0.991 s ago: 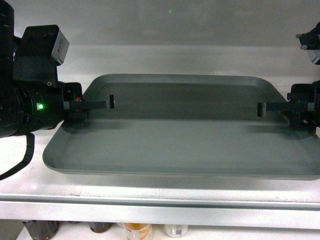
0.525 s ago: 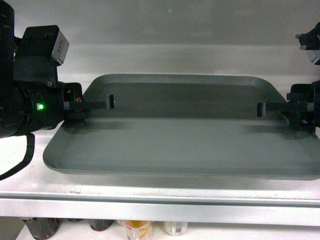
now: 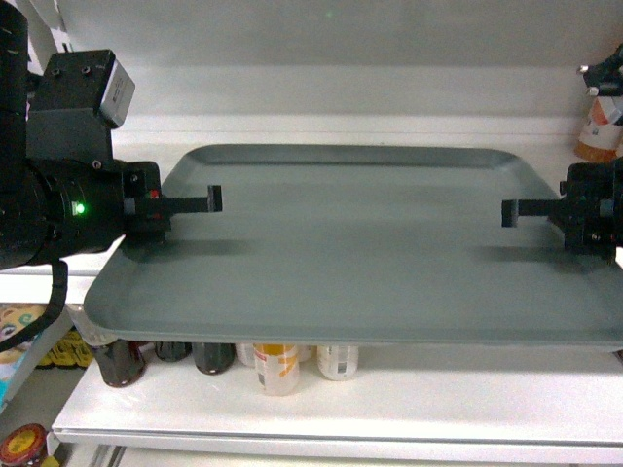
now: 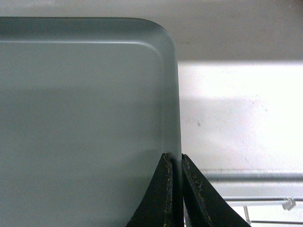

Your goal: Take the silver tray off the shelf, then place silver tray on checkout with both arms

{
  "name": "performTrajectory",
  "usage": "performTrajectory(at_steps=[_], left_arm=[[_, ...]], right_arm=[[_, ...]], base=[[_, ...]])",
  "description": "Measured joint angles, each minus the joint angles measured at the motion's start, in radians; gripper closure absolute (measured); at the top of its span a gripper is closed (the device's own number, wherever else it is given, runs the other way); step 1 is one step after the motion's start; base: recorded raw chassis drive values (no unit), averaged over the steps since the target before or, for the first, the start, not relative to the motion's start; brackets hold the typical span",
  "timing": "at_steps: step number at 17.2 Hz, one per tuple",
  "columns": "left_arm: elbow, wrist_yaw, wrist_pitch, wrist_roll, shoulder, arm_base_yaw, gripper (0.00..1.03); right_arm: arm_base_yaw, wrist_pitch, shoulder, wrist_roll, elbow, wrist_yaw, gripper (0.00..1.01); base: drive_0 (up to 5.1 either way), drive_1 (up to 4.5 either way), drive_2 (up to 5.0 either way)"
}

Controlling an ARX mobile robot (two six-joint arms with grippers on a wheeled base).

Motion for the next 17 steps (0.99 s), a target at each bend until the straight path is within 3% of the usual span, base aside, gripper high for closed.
performTrajectory(at_steps=[17], left_arm=[[-0.002, -0.002, 0.002, 0.0, -0.003, 0.0, 0.99]], right_arm=[[0.001, 0.004, -0.002, 0.0, -0.002, 0.0, 0.98]], base=[[0.1, -4.12, 4.2]])
